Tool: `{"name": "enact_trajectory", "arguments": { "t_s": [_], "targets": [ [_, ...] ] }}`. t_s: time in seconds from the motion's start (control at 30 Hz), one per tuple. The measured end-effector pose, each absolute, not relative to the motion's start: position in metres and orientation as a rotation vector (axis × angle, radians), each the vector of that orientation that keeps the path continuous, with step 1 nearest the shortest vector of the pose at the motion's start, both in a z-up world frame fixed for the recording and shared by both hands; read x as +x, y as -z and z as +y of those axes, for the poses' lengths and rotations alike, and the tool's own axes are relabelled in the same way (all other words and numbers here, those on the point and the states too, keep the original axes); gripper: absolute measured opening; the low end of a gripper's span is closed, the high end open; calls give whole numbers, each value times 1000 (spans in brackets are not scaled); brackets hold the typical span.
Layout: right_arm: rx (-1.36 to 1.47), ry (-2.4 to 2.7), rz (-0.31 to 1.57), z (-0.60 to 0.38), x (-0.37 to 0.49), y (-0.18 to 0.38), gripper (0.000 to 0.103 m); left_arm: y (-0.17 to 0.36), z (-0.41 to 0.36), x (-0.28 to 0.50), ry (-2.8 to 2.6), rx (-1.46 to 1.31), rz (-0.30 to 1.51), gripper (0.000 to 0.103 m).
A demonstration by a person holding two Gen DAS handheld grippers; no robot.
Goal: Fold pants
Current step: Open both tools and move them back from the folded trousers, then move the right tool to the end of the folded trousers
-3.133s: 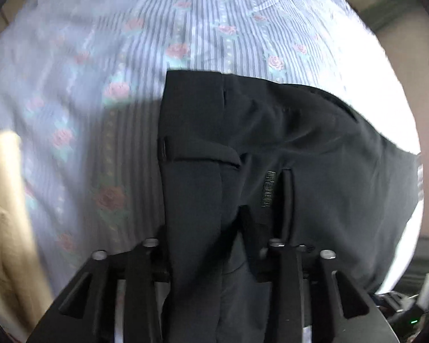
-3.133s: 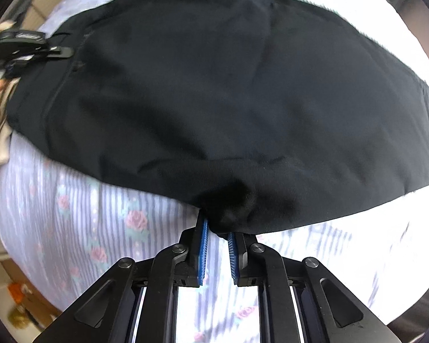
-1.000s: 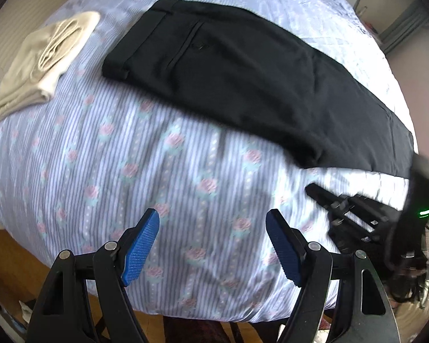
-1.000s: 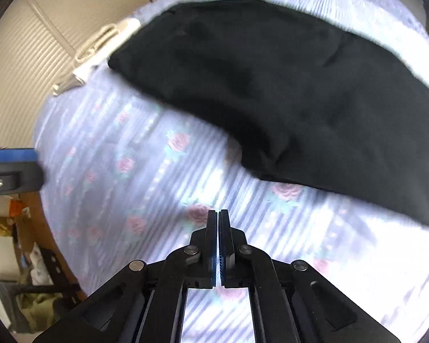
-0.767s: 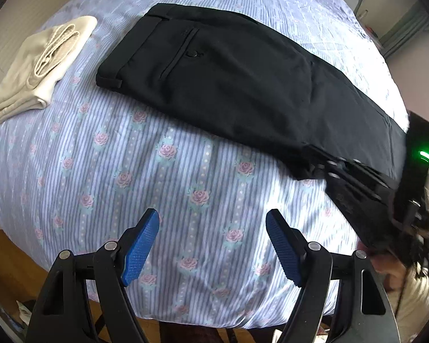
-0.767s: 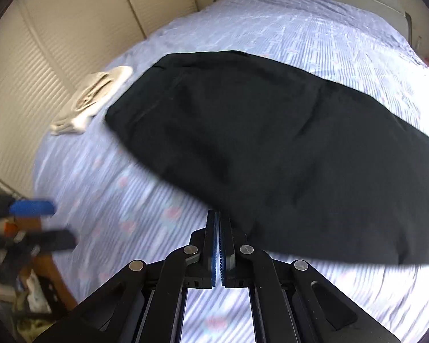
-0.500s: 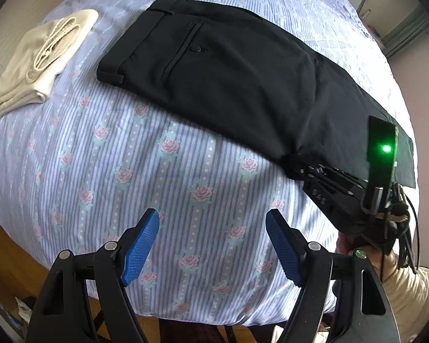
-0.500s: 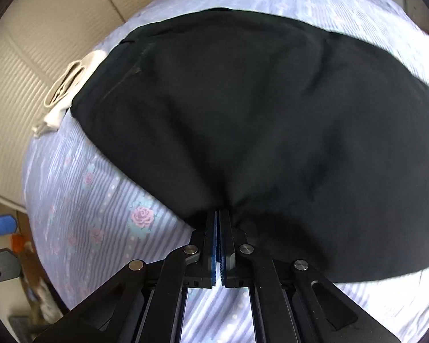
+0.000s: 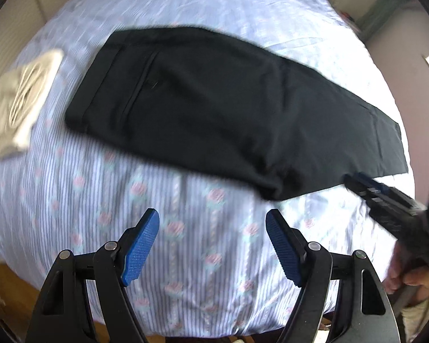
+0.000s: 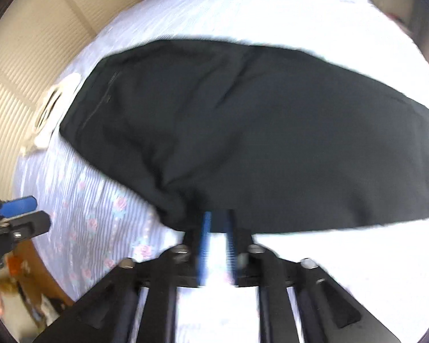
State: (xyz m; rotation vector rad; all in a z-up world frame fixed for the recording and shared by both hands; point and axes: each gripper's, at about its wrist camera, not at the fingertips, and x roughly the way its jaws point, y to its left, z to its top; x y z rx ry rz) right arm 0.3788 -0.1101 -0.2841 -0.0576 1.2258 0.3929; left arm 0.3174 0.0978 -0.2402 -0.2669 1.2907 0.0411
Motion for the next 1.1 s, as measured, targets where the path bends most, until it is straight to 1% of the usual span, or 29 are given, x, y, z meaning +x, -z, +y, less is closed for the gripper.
{"name": "enact_trajectory", "arguments": {
  "t_s": [0.03, 0.07, 0.13, 0.17, 0.23, 0.27, 0.33, 0.4, 0.47, 0.53, 0.6, 0.73, 1.0, 1.1],
  "targets": [
    [-32, -345, 1200, -124, 378, 270, 44, 235, 93, 321, -29, -248, 1277, 76],
    [-16, -312, 1185, -134, 377, 260, 46, 228, 87, 326, -11, -221, 1260, 76],
    [22, -228, 1156, -160, 377, 237, 57, 217, 76, 334, 16, -189, 1238, 76],
    [40, -190, 1139, -175, 376, 226, 58, 211, 70, 339, 28, -172, 1227, 77],
    [60, -123, 1111, -197, 376, 208, 66, 198, 52, 351, 61, -133, 1205, 77],
    [70, -91, 1097, -209, 376, 200, 69, 193, 43, 357, 72, -112, 1195, 77],
    [84, -42, 1065, -232, 375, 186, 74, 183, 22, 367, 90, -75, 1167, 80],
    [93, 6, 1055, -260, 378, 176, 74, 173, -6, 379, 116, -38, 1137, 83],
    [109, 25, 1055, -283, 383, 168, 74, 164, -37, 392, 133, -17, 1122, 84],
    [128, 26, 1049, -313, 389, 159, 74, 157, -63, 403, 152, -28, 1105, 88],
    [129, 25, 1039, -339, 396, 152, 74, 149, -93, 416, 150, -38, 1077, 95],
    [164, 46, 1011, -391, 408, 151, 74, 142, -154, 439, 153, -19, 1047, 99],
    [301, 139, 976, -516, 433, 190, 74, 155, -280, 479, 220, 81, 1071, 100],
    [386, 160, 989, -562, 443, 217, 72, 168, -328, 489, 230, 157, 1056, 100]
  ]
}}
